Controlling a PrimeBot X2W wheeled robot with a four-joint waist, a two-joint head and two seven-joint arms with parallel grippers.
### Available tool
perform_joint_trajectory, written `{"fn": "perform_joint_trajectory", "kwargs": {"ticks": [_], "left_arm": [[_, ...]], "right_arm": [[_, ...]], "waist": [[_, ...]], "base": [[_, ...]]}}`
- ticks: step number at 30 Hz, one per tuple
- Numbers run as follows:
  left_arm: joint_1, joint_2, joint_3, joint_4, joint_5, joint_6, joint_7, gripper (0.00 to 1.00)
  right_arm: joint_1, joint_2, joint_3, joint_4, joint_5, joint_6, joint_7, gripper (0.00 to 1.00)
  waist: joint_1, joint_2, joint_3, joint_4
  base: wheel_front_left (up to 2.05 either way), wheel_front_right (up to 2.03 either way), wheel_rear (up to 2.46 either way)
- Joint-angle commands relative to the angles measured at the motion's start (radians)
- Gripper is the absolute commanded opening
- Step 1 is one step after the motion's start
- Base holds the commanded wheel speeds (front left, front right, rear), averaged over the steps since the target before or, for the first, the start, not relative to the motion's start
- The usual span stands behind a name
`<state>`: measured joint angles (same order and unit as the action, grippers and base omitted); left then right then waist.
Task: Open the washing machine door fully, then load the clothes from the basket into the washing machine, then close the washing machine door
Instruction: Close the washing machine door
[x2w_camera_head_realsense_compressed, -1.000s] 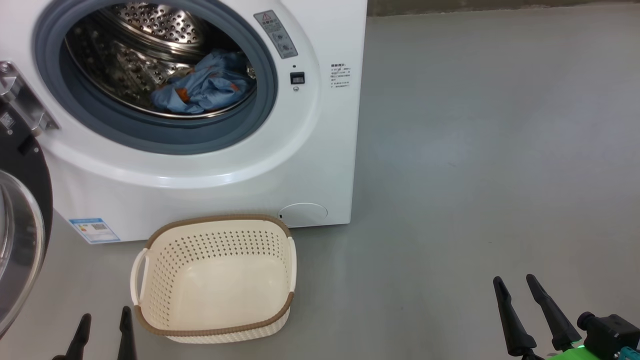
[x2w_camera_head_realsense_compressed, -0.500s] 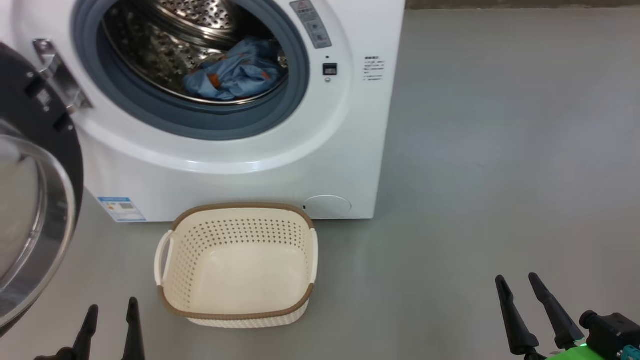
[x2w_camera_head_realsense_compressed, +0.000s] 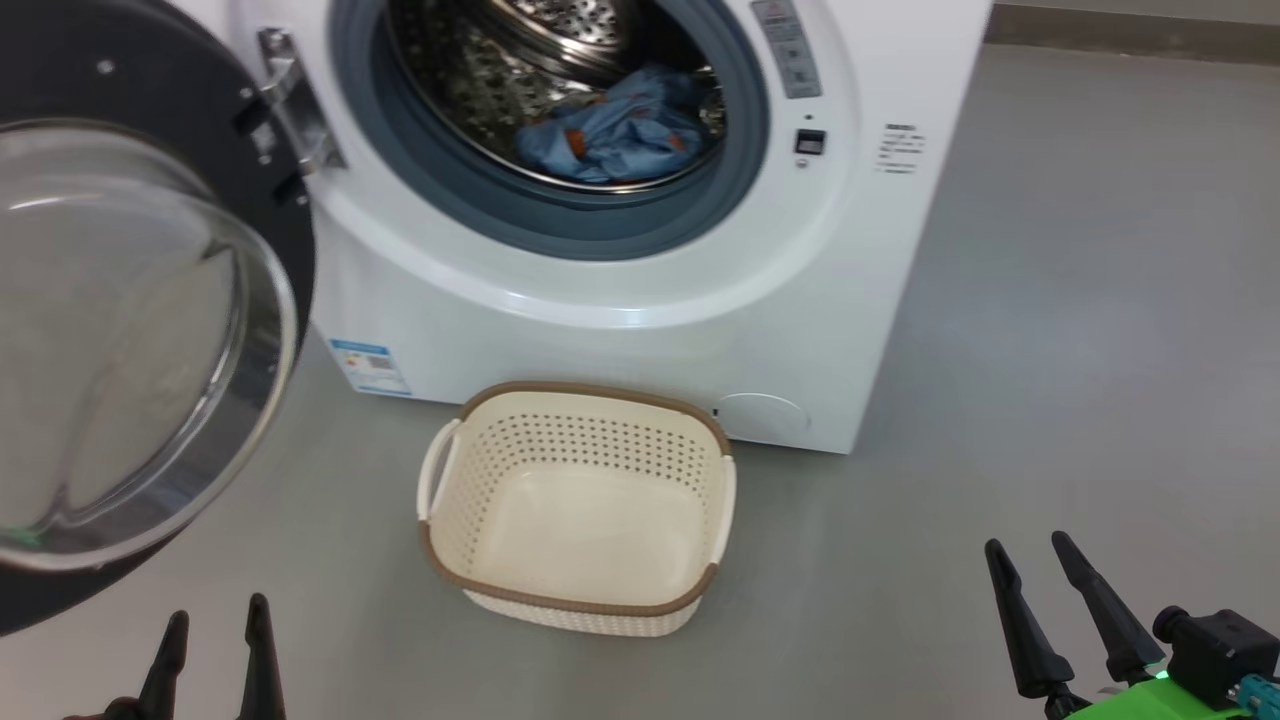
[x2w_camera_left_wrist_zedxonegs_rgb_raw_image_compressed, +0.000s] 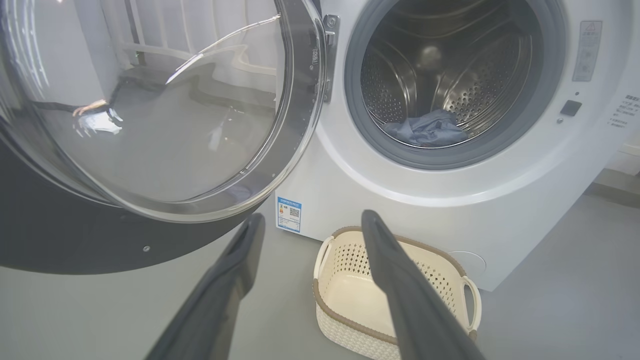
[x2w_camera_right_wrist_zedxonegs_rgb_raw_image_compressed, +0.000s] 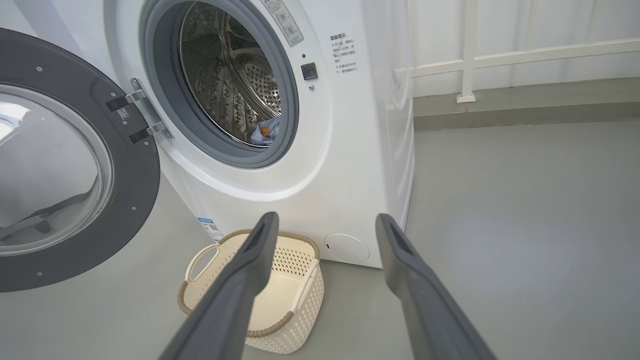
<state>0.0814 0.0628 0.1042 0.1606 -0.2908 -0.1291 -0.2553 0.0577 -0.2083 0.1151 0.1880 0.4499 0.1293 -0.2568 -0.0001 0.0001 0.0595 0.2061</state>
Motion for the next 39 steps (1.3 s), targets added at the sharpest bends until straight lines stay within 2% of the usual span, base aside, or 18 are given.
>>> {"fn": "perform_joint_trajectory", "kwargs": {"ticks": [1,19,39], "left_arm": [[-0.024,0.006,0.039,-0.029,-0.009,-0.002,-0.006,1.00],[0.002,-0.008,0.049,-0.033,-0.010,-0.002,-0.006,1.00],[0.040,-0.012,0.111,-0.076,-0.065,-0.002,-0.006,1.00]], "right_arm": [[-0.038,-0.018,0.033,-0.019,0.003,0.001,-0.005,1.00],[-0.052,-0.033,0.078,-0.007,0.014,0.001,-0.005,1.00],[-0.154,-0.061,0.191,0.041,0.042,0.001,-0.005,1.00]], "waist": [[0.0001,-0.0001,-0.005,0.072],[0.0001,-0.0001,-0.025,0.299],[0.0001,-0.0001,0.002,0.328]], "base": [[0.00,0.00,0.00],[0.00,0.00,0.00],[0.00,0.00,0.00]]}}
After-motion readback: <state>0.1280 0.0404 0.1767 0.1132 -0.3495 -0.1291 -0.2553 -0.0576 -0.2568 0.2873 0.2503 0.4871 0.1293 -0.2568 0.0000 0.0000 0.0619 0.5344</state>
